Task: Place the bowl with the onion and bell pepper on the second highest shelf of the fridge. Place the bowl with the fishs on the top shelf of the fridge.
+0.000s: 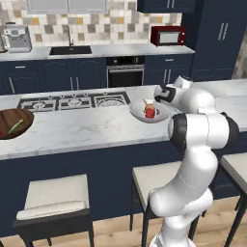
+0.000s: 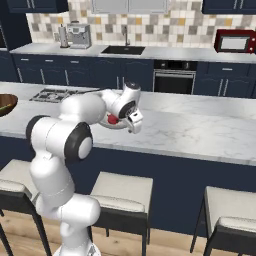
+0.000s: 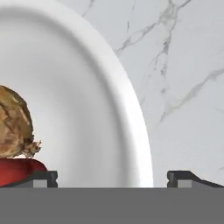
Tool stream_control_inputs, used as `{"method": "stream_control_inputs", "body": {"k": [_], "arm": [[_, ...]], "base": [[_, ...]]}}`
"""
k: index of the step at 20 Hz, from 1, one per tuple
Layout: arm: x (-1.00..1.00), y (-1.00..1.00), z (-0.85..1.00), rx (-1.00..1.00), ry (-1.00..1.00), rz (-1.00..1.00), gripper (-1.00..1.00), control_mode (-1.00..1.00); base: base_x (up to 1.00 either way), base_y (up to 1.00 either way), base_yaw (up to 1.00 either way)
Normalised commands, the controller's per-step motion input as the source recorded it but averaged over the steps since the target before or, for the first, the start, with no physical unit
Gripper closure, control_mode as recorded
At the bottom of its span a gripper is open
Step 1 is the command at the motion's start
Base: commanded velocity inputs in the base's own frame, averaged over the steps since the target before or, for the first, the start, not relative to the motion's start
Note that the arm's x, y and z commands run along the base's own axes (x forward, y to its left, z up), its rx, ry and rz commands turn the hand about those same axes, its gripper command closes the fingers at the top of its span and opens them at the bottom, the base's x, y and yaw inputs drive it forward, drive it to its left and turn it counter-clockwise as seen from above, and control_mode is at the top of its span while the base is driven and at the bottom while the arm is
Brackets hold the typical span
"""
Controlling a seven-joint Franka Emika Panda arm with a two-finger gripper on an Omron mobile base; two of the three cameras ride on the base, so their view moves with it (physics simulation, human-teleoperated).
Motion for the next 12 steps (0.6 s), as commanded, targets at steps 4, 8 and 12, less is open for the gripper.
{"method": "stream_control_inputs", "body": {"k": [4,8,12], "arm": [[0.24,0.0,-0.2,0.0,0.01,-0.01,1.0,-1.0],[0.0,0.0,0.0,0.0,0.0,0.0,1.0,-1.0],[-0.29,0.0,0.22,0.0,-0.1,-0.01,1.0,-1.0]], "base": [[0.0,0.0,0.0],[0.0,0.0,0.0],[0.0,0.0,0.0]]}}
